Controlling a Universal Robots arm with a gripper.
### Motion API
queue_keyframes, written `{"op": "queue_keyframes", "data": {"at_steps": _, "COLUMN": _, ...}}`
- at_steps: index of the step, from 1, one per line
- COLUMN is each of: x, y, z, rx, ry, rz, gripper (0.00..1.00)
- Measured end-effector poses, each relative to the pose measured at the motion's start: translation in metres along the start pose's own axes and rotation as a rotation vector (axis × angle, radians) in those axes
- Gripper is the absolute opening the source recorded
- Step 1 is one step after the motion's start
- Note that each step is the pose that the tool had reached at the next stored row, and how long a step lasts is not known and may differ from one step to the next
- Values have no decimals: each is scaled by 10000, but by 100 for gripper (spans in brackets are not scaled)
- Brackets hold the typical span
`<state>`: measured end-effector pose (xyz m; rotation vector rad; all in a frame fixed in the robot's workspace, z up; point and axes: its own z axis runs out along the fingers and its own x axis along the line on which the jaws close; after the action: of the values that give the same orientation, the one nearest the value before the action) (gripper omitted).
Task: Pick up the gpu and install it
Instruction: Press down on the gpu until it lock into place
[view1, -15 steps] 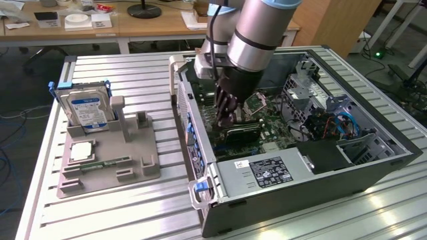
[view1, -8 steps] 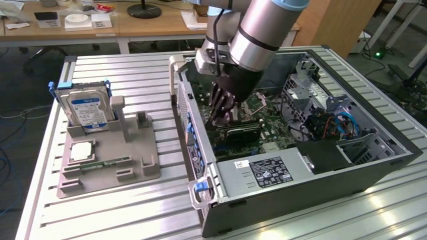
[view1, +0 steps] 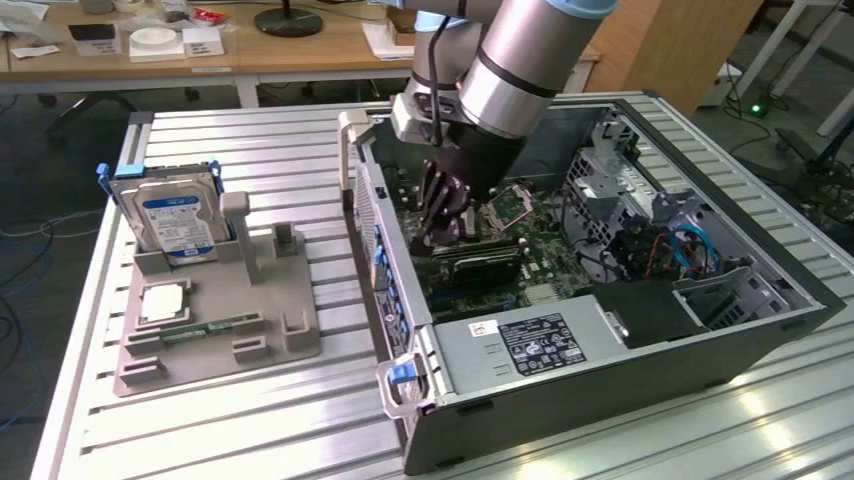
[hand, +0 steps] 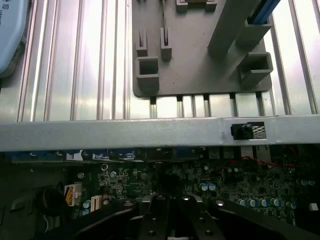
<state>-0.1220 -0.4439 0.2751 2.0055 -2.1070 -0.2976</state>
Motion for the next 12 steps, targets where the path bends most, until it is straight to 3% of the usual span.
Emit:
{"op": "queue_keyframes", "data": {"at_steps": 6, "x": -85, "y": 3, "z": 1, "rx": -246, "ry": -16, "rz": -9, "gripper": 11}}
{"op": "queue_keyframes", "data": {"at_steps": 7, "x": -87, "y": 4, "z": 1, "rx": -323, "ry": -15, "rz": -10, "gripper": 11}}
{"op": "queue_keyframes", "data": {"at_steps": 9, "x": -87, "y": 5, "z": -1, "rx": -570, "ry": -31, "rz": -20, "gripper": 11}}
{"op": "queue_keyframes", "data": {"at_steps": 10, "x": -87, "y": 5, "z": -1, "rx": -637, "ry": -35, "rz": -22, "gripper": 11}}
{"op": "queue_keyframes", "data": {"at_steps": 12, "x": -87, "y": 5, "z": -1, "rx": -641, "ry": -34, "rz": -20, "gripper": 11}}
